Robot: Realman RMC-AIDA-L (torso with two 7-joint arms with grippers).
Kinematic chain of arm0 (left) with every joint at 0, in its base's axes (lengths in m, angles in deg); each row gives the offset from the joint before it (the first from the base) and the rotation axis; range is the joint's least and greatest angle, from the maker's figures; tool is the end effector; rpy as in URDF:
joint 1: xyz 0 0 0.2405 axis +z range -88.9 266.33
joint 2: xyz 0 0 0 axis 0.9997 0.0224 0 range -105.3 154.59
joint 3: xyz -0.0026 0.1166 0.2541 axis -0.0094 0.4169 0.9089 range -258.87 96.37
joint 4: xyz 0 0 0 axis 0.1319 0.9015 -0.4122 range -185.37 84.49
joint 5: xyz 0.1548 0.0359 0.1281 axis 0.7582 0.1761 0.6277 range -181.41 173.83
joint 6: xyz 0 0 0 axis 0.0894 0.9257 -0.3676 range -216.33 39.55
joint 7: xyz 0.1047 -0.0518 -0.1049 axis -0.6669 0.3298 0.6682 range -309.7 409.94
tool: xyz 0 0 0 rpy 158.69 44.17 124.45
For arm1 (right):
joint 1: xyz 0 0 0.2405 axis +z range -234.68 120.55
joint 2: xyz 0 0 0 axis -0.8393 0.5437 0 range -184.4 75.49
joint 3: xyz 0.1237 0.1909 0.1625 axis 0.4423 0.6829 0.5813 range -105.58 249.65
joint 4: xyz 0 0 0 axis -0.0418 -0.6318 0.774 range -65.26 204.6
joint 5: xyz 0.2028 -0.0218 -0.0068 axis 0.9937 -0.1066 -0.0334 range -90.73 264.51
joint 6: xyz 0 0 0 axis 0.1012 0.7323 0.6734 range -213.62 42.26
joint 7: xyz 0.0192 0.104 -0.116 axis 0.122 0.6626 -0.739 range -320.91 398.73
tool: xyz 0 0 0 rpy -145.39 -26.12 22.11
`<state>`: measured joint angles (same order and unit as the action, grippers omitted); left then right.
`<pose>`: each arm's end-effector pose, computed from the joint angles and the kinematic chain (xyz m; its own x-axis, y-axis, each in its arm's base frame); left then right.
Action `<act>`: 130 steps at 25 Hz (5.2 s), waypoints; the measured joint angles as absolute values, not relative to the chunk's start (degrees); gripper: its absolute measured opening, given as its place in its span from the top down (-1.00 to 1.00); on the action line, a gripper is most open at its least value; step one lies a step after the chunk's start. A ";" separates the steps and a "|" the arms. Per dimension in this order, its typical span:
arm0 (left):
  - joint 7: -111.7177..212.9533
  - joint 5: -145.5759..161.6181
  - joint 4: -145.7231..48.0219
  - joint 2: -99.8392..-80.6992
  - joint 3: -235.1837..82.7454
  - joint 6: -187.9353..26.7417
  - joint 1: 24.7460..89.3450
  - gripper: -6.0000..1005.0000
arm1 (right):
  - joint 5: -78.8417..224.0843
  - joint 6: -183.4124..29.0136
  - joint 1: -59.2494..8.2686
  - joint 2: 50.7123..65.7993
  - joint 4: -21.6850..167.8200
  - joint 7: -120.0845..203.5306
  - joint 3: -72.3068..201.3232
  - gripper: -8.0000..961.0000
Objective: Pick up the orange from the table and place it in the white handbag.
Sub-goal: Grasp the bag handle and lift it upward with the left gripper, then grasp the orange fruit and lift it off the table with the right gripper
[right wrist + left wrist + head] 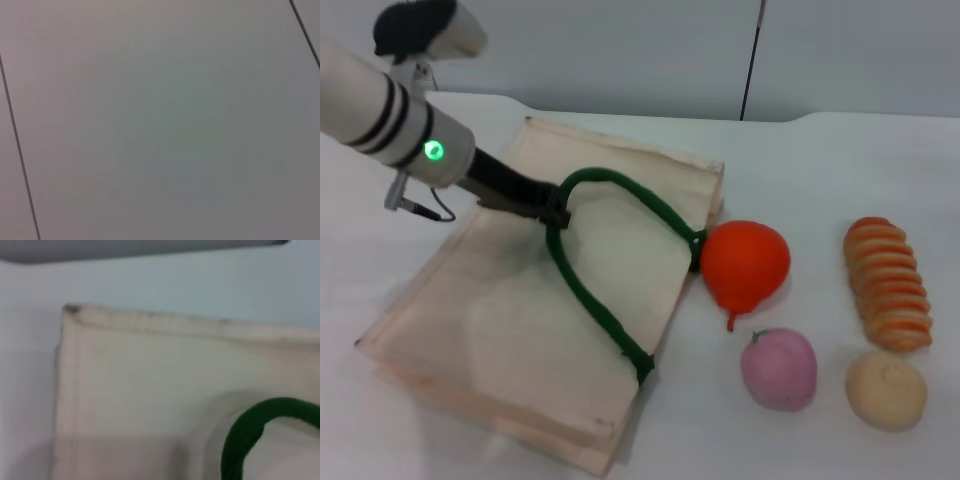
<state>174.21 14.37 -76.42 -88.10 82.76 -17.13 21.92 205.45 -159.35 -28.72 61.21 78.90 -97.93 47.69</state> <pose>-0.2400 0.4577 -0.0056 0.4606 0.8745 0.1517 0.8574 -0.3942 -0.3309 0.3457 0.3753 0.0602 0.4628 0.1314 -0.8767 -0.8476 -0.2242 -0.4810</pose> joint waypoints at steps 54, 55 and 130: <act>161.91 -29.28 -105.49 -87.28 82.92 18.83 35.03 0.75 | 150.16 -164.46 -14.90 61.49 102.25 -66.26 23.81 -0.84; 161.91 -29.28 -105.40 -87.27 82.93 18.82 34.88 0.75 | 150.15 -163.58 -14.50 61.49 101.74 -66.20 22.83 -0.84; 162.21 -30.39 -104.06 -87.21 82.93 18.64 33.53 0.71 | 150.76 -150.76 -10.64 61.50 96.52 -61.24 11.70 0.40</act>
<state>162.21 -30.39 -104.06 -87.21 82.93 18.64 33.53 150.76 -150.76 -10.64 61.50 96.52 -61.24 11.70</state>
